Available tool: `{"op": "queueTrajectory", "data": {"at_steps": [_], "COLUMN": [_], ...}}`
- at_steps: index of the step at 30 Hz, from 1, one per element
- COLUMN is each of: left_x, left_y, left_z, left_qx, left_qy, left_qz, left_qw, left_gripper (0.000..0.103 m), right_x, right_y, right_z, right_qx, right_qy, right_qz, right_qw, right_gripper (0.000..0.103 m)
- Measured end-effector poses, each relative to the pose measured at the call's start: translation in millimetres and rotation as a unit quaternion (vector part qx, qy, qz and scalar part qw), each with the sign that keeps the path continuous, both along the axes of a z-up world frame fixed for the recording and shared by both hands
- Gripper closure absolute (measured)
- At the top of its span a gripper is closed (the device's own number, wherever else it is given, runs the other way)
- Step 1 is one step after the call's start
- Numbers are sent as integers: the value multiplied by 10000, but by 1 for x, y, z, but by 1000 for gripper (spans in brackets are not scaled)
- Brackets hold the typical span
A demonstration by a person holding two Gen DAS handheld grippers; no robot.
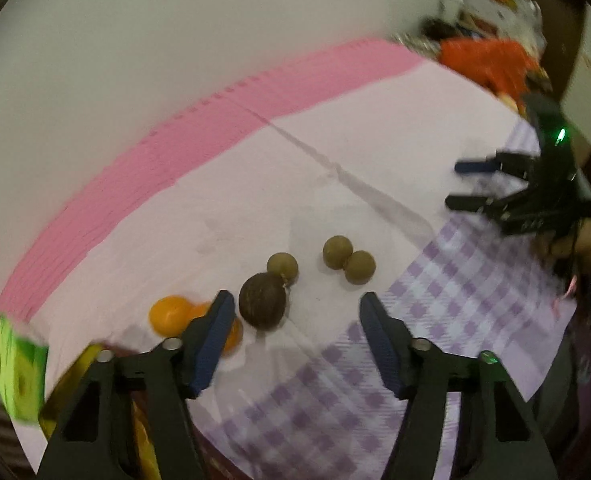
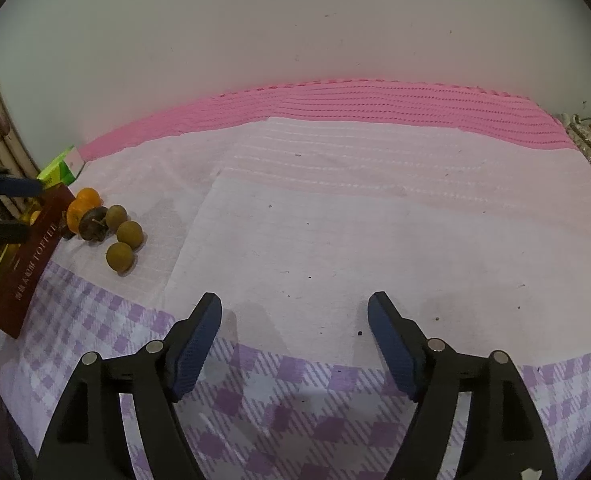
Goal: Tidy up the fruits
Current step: 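Grasp a dark brown fruit with the left gripper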
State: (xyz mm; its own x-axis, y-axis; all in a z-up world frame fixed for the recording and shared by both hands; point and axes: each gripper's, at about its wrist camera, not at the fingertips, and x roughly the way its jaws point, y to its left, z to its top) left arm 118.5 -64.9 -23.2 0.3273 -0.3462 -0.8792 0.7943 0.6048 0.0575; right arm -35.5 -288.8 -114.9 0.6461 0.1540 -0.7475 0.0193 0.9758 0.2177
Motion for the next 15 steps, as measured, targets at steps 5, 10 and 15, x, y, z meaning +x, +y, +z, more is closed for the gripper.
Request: {"op": "queueTrajectory", "data": {"at_steps": [5, 10, 15], "left_x": [23, 43, 45], "left_y": [-13, -17, -17], "left_z": [-24, -46, -58], "left_qx": [435, 711, 740], "left_qy": [251, 397, 564], "left_qz": [-506, -630, -747], "left_qw": [9975, 9947, 9929], "left_gripper": [44, 46, 64], "right_x": [1, 3, 4], "right_y": [0, 0, -2], "right_z": [0, 0, 0], "right_qx": [112, 150, 183], "right_qy": [-19, -21, -20], "right_qz": [13, 70, 83], "right_qw": [9999, 9999, 9998], "right_gripper": [25, 20, 17]}}
